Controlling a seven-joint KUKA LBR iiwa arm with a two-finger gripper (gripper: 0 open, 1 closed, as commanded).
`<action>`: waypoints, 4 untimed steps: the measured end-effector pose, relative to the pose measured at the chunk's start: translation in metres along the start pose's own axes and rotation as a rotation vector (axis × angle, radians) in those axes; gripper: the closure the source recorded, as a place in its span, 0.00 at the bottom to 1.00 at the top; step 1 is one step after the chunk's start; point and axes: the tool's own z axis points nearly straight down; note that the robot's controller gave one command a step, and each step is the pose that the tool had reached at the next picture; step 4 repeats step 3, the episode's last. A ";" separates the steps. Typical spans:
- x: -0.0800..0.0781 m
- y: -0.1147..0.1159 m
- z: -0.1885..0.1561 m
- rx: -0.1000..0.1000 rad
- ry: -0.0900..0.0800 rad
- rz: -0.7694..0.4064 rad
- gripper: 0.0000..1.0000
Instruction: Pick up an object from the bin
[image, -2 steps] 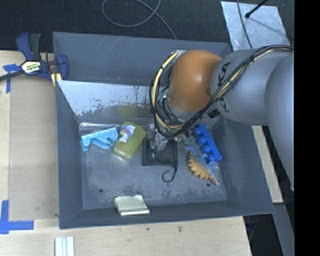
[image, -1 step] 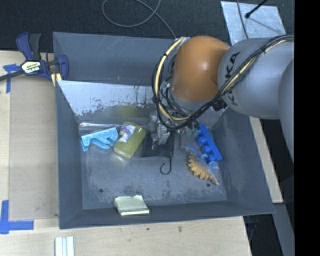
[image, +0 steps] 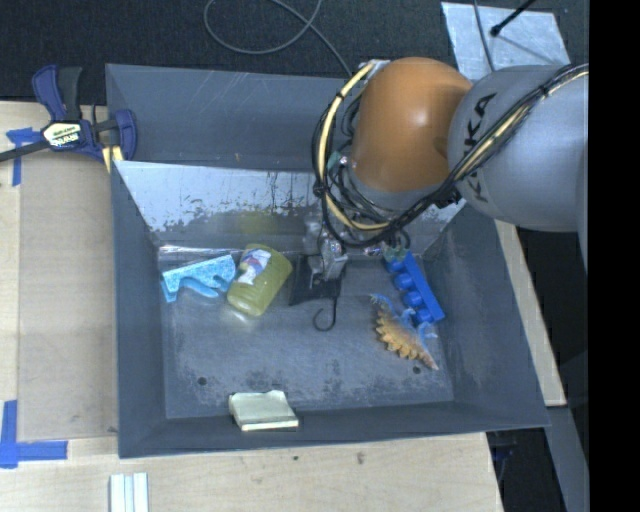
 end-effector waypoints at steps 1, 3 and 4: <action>0.019 0.008 -0.162 0.000 -0.001 -0.015 1.00; 0.024 -0.007 -0.120 0.001 -0.010 -0.062 1.00; 0.024 -0.007 -0.120 0.001 -0.010 -0.062 1.00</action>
Offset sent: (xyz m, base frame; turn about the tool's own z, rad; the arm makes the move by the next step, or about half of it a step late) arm 0.0000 0.0000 0.0000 0.0000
